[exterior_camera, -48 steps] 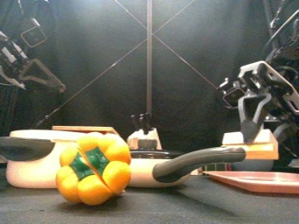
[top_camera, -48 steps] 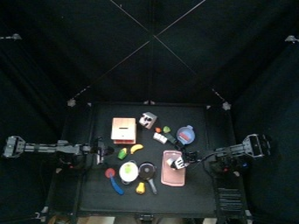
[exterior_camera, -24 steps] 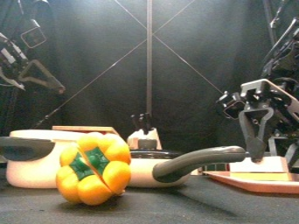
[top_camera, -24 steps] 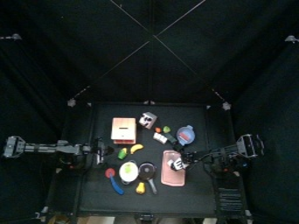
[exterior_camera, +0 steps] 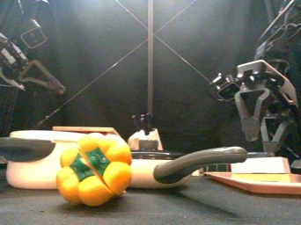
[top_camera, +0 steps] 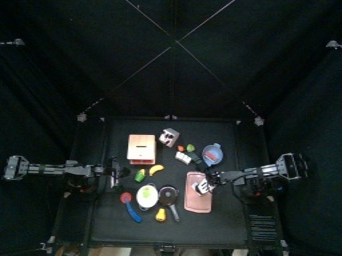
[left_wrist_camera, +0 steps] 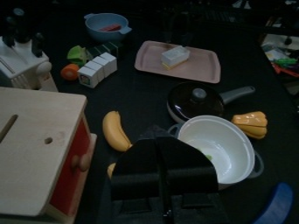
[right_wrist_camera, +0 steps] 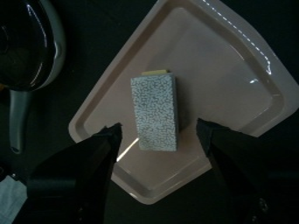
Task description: Put egg sushi on plate
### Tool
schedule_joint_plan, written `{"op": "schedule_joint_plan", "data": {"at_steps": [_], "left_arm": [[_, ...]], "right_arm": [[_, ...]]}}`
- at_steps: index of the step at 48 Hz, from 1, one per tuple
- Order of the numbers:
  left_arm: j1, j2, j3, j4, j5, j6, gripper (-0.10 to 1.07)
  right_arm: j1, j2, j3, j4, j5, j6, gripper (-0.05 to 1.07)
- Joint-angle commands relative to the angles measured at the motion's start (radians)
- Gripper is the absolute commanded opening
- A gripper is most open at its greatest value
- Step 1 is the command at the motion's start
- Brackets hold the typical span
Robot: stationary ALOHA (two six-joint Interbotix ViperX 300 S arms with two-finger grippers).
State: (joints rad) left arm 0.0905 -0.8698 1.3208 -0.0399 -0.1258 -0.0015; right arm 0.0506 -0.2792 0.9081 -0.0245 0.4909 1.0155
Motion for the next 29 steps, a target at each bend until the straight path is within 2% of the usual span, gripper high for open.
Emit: {"op": "schedule_joint_plan", "data": {"at_steps": [1,29], "left_arm": [[0.002,0.003,-0.012,-0.002,-0.009,0.000,0.00],[0.002,0.003,-0.005,-0.023,-0.006,-0.002,0.00]], "right_arm": [[-0.002,-0.025,-0.014,-0.005,-0.003,0.002,0.98],[-0.018,-0.028,-0.012,-0.028,-0.021,-0.003,0.98]]}}
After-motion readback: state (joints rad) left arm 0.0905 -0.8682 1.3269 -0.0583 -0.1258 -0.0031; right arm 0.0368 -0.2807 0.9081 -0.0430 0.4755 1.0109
